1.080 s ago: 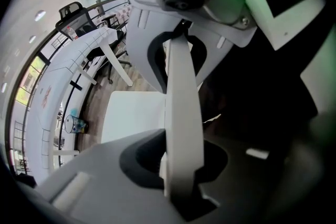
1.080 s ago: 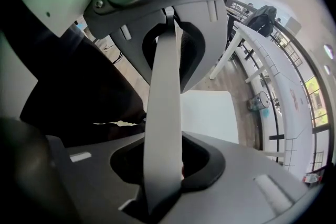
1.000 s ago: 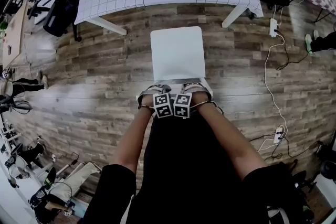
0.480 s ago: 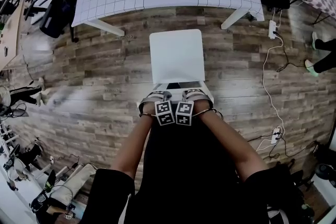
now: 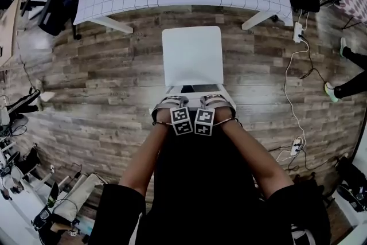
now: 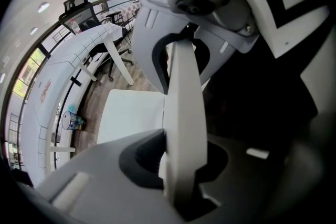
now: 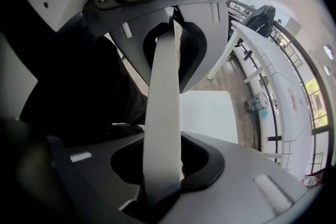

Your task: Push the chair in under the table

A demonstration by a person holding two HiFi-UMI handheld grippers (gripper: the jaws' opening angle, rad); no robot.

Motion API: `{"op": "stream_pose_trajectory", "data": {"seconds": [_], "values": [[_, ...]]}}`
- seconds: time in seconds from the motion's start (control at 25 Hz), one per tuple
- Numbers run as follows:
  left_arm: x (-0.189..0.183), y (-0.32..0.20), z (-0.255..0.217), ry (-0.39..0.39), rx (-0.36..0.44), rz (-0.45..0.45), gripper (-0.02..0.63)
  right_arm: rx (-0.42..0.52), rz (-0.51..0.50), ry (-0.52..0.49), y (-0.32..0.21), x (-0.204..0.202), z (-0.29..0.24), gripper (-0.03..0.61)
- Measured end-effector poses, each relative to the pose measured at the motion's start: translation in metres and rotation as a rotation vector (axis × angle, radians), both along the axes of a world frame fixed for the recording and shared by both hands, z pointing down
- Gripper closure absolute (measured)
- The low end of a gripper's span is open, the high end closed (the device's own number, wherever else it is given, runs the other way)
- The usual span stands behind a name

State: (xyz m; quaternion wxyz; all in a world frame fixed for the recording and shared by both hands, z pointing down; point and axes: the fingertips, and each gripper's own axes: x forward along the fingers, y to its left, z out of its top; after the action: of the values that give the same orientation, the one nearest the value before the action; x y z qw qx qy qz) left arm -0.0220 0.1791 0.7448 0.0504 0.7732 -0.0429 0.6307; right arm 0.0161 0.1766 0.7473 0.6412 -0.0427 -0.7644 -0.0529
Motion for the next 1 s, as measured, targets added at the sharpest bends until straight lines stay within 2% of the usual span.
{"op": "stream_pose_trajectory", "data": {"seconds": [0.64, 1.0], "values": [[-0.008, -0.070, -0.003, 0.019, -0.028, -0.019, 0.528, -0.002, -0.005, -0.005, -0.071, -0.009, -0.002, 0.469], [-0.025, -0.120, -0.006, 0.035, -0.027, 0.019, 0.528, -0.004, 0.032, 0.000, -0.120, -0.027, -0.005, 0.469]]}}
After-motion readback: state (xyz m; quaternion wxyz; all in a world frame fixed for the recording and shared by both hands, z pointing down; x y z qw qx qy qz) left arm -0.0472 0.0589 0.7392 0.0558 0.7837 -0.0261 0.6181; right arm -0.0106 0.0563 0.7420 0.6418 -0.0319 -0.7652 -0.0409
